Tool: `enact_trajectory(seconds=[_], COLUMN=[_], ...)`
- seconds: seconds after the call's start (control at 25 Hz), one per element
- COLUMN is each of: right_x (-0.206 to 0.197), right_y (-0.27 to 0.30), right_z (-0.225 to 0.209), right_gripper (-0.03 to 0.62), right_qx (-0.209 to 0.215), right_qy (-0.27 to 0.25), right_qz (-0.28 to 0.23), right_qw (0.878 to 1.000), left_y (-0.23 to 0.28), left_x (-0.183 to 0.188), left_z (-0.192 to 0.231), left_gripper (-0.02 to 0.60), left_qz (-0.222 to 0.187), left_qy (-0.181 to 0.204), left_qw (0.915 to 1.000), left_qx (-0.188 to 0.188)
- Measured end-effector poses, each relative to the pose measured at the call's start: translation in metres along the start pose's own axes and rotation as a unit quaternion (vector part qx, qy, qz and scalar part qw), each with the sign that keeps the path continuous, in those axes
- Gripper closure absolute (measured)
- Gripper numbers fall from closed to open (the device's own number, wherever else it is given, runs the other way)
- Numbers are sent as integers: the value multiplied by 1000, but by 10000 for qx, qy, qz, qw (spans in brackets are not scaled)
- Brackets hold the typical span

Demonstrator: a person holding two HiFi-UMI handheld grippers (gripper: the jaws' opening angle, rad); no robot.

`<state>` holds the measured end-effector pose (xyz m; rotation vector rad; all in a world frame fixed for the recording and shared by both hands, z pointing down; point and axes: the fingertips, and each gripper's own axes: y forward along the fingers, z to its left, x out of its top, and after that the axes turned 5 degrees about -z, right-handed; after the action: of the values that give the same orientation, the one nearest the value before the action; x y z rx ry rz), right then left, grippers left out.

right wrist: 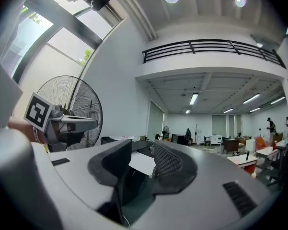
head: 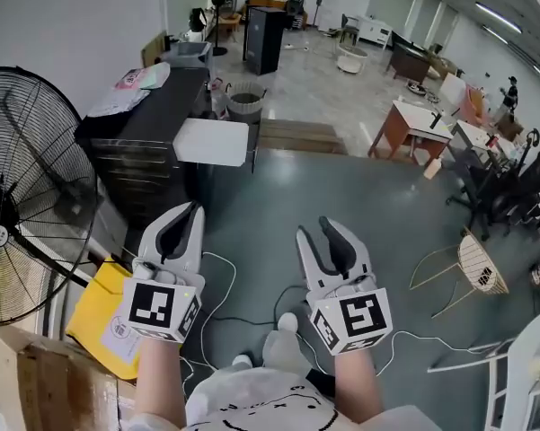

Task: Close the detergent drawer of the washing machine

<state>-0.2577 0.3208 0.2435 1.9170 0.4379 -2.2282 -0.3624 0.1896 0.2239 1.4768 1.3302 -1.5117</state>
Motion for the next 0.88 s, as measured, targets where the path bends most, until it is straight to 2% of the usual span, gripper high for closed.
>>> enact_trajectory(seconds=[0.24, 0.36, 0.44, 0.88], right_x=[-10, -23, -29, -53], right_y=[33, 58, 73, 177], right_z=[-8, -19, -30, -136], right_gripper=[439, 378, 373, 373], right_qx=[113, 239, 324, 687], right_qy=[54, 191, 227, 307], right_qz=[-22, -3, 24, 71], right_qw=[9999, 9995, 9992, 9971], left_y=[21, 39, 55, 182], left_x=[-14, -25, -30, -54], left_z=[18, 28, 32, 51], left_gripper=[563, 563, 563, 563], left_qz=[13, 26, 42, 128], left_qy=[-8, 14, 48, 171], left_qw=[9999, 9997, 9994, 9964], left_qx=[100, 238, 327, 819])
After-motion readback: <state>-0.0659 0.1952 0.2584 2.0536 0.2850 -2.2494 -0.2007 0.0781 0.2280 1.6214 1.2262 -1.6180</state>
